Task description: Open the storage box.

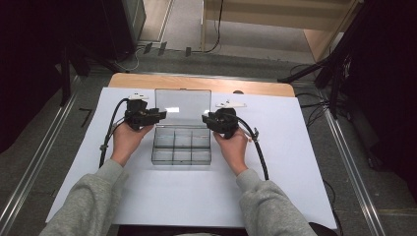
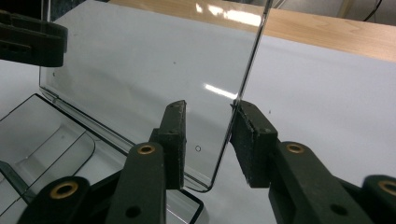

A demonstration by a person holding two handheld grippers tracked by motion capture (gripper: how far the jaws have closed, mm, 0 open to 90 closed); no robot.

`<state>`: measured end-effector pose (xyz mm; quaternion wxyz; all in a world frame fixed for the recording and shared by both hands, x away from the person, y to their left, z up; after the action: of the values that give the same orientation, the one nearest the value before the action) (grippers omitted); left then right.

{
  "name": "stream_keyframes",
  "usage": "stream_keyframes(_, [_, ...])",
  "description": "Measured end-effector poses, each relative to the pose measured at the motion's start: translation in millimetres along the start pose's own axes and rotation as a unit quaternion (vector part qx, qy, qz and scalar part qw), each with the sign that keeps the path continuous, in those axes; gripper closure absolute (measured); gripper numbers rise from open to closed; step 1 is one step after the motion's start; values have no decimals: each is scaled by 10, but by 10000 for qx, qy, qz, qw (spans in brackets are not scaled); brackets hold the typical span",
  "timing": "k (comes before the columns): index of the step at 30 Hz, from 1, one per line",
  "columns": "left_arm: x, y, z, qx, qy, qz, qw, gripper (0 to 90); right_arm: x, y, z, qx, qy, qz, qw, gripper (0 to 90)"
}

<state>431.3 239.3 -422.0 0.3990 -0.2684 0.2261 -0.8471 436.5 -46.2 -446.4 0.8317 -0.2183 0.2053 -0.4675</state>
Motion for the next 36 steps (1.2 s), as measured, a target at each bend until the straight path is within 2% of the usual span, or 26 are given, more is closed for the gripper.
stream_keyframes(3, [-6, 32, 4, -26, -23, 18, 10000, 582, 10, 26, -7, -16, 143, 52, 9999, 655])
stream_keyframes(4, [-6, 50, 6, -35, -92, 40, 9999, 569, 12, 40, -4, -45, 188, 60, 9998, 644])
stream_keyframes(7, [-10, 68, 9, -86, -108, 38, 9999, 552, 11, 54, 0, -79, 237, 66, 9997, 631])
stream_keyframes(12, [-27, 131, -4, -152, -199, 29, 9997, 478, 19, 127, -24, -95, 537, 137, 9984, 582])
stream_keyframes(16, [-34, 171, -14, -208, -238, 32, 9995, 424, 14, 169, -39, -103, 688, 181, 9974, 557])
stream_keyframes(24, [-51, 244, -33, -254, -377, -23, 9990, 356, 27, 216, -78, -148, 914, 254, 9954, 521])
stream_keyframes(36, [-84, 296, -46, -365, -663, -74, 9971, 318, -17, 288, -126, -147, 1095, 238, 9936, 432])
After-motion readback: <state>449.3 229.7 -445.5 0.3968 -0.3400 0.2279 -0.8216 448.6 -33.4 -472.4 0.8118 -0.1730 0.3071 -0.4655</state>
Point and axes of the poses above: each handheld gripper's, and its own axes: y roughly forward along the jaws, z roughly out of its top, x roughly to its right, the point moved 1 cm from there along y, roughly forward along the jaws, and after that the axes turned 8 degrees about -z, right-handed, at the moved point
